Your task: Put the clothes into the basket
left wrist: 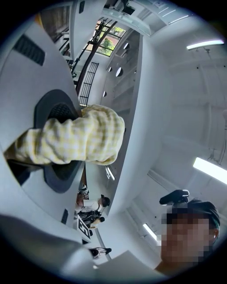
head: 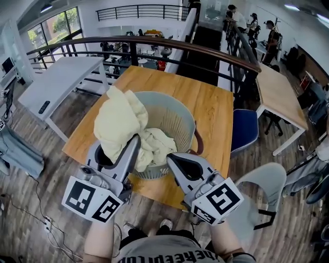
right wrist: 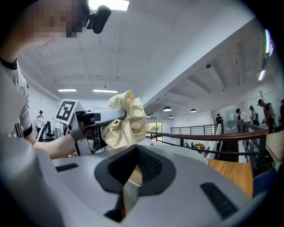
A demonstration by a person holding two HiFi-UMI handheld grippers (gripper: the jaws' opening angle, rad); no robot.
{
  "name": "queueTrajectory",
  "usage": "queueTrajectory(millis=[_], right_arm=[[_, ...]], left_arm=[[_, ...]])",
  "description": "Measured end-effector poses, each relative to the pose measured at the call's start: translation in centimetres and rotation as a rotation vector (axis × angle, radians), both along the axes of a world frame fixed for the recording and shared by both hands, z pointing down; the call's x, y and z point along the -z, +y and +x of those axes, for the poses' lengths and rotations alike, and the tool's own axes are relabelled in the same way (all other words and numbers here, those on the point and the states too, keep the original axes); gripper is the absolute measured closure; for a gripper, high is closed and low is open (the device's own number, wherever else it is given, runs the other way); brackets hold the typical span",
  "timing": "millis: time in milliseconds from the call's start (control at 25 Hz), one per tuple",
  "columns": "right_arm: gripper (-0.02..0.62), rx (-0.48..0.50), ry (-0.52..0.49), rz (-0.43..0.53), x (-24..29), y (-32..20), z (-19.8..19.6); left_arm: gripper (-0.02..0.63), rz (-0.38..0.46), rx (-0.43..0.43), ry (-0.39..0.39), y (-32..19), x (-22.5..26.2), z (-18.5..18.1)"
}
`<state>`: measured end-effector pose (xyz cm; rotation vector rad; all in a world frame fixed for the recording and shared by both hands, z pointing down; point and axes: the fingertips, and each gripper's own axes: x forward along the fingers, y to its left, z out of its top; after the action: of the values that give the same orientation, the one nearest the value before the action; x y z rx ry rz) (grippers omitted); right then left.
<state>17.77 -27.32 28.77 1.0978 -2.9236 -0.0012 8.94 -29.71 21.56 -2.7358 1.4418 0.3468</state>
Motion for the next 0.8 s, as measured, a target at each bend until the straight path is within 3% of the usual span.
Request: queueTrajectory(millis=[800], right_arm=[[0.586, 0.096, -0.031, -0.008, 0.0, -1.8, -0.3]], left_arm=[[0.382, -0.136, 0.079, -0.095, -3.9, -4.0, 1.0]])
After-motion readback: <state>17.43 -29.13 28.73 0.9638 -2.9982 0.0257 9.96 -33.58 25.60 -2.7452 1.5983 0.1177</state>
